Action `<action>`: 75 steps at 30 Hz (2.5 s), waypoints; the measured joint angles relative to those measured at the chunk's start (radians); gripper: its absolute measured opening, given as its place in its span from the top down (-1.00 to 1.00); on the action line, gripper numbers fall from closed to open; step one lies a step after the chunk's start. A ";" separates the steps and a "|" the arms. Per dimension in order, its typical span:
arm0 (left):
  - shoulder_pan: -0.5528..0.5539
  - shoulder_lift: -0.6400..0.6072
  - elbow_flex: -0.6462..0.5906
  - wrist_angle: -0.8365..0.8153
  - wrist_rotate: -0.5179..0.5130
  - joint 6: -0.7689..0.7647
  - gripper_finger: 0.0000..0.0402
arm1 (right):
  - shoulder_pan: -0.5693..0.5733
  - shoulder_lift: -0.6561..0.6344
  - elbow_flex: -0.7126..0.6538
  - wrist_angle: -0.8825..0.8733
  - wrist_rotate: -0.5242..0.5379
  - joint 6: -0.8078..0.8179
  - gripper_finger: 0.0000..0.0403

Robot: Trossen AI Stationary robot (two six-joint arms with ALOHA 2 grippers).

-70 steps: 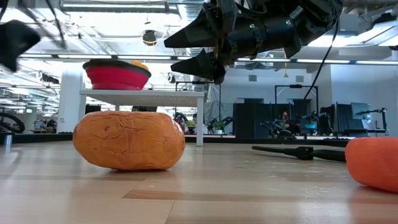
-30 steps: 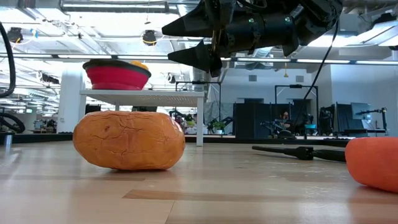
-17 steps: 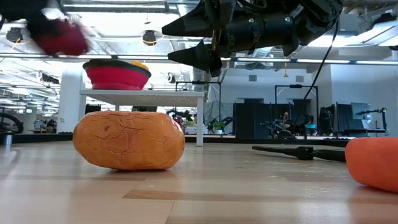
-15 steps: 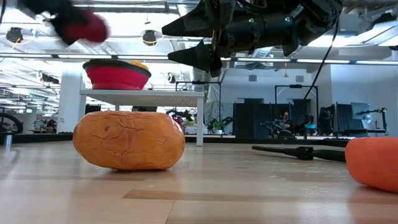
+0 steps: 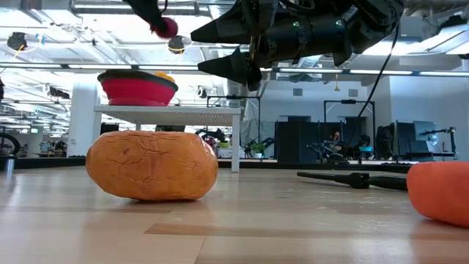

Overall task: Pick & Place Fruit
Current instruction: Put the red pomegranate into the red strainer bowl on the shelf, then put the yellow mango into the red strainer bowl on the shelf

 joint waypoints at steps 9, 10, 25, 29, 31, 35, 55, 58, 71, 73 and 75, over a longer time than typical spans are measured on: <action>0.212 0.065 0.073 -0.099 -0.301 0.627 0.04 | 0.001 0.000 0.000 -0.014 0.000 0.000 -0.52; 0.232 0.064 0.073 -0.098 -0.303 0.686 0.02 | 0.001 0.000 0.000 -0.015 0.000 0.000 -0.52; 0.365 0.113 0.067 -0.097 -0.276 1.325 -0.04 | 0.001 0.000 0.000 -0.012 0.000 0.000 -0.52; 0.378 0.140 0.033 -0.098 -0.320 1.416 -0.05 | 0.003 0.000 0.000 -0.011 0.000 -0.001 -0.52; 0.383 0.147 0.011 -0.096 -0.343 1.431 -0.05 | 0.004 0.000 0.000 -0.010 0.000 -0.001 -0.52; 0.393 0.147 -0.034 -0.092 -0.350 1.451 -0.05 | 0.003 0.000 0.000 -0.007 0.000 -0.002 -0.52; 0.390 0.143 -0.134 -0.021 -0.367 1.438 -0.31 | 0.003 0.000 0.000 -0.006 0.000 -0.001 -0.52; 0.386 0.126 -0.134 -0.012 -0.403 1.436 -0.33 | 0.003 0.000 0.000 -0.006 0.000 -0.001 -0.52; 0.386 -0.032 -0.134 -0.008 -0.405 1.439 -0.30 | 0.003 0.000 0.000 0.008 0.000 -0.001 -0.52; 0.386 -0.063 -0.134 -0.005 -0.405 1.426 -0.29 | 0.003 0.000 0.000 0.008 0.000 -0.001 -0.52; 0.385 -0.092 -0.134 0.018 -0.405 1.374 -0.28 | 0.003 0.000 0.000 0.008 0.000 -0.004 -0.52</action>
